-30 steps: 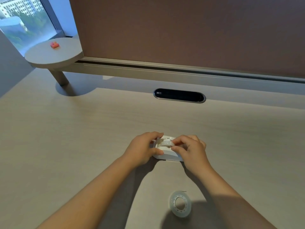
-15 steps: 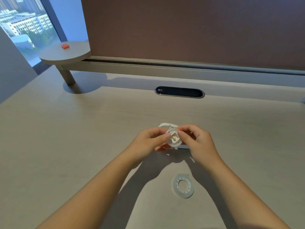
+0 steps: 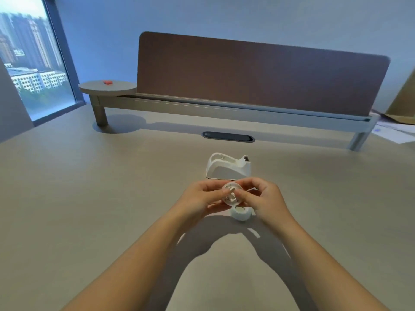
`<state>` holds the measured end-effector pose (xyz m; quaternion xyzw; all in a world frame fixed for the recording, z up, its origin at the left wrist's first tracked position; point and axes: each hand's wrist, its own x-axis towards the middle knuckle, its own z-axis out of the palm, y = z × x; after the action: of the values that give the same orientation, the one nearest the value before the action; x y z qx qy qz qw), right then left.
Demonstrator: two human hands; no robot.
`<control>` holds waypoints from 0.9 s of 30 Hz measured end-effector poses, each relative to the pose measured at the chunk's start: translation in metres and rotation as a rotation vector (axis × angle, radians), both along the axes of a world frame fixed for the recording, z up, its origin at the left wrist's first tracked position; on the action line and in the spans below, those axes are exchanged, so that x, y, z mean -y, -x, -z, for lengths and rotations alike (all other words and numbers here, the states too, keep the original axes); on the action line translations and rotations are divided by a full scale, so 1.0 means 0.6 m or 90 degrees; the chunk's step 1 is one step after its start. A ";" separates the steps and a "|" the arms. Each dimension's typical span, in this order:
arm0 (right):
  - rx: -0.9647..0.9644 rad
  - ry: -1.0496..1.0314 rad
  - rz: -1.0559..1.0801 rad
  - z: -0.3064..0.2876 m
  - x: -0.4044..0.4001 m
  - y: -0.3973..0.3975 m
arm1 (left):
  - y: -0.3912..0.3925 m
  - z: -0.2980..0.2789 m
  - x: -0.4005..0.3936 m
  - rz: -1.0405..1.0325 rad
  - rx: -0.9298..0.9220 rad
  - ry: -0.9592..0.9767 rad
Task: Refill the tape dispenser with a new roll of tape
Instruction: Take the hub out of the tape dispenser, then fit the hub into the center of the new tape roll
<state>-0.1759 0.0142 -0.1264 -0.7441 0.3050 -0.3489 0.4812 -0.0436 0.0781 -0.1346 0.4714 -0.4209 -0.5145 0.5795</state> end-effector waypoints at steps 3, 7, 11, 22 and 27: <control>0.011 0.021 0.001 -0.012 -0.010 0.013 | 0.013 -0.008 -0.008 0.001 0.017 0.011; -0.001 0.054 0.041 0.005 -0.002 0.033 | 0.029 0.000 0.006 -0.031 0.024 -0.001; -0.039 0.080 0.158 0.046 0.033 0.052 | 0.036 0.021 0.031 -0.134 -0.046 -0.021; -0.184 0.138 0.284 0.112 0.125 0.068 | 0.041 0.066 0.090 -0.246 0.153 -0.048; -0.267 0.203 0.274 0.118 0.147 0.054 | 0.038 0.069 0.107 -0.257 0.226 -0.017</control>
<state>-0.2086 -0.0738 -0.1973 -0.7842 0.4890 -0.3249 0.2010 -0.0667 0.0140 -0.1757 0.6363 -0.4064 -0.3038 0.5812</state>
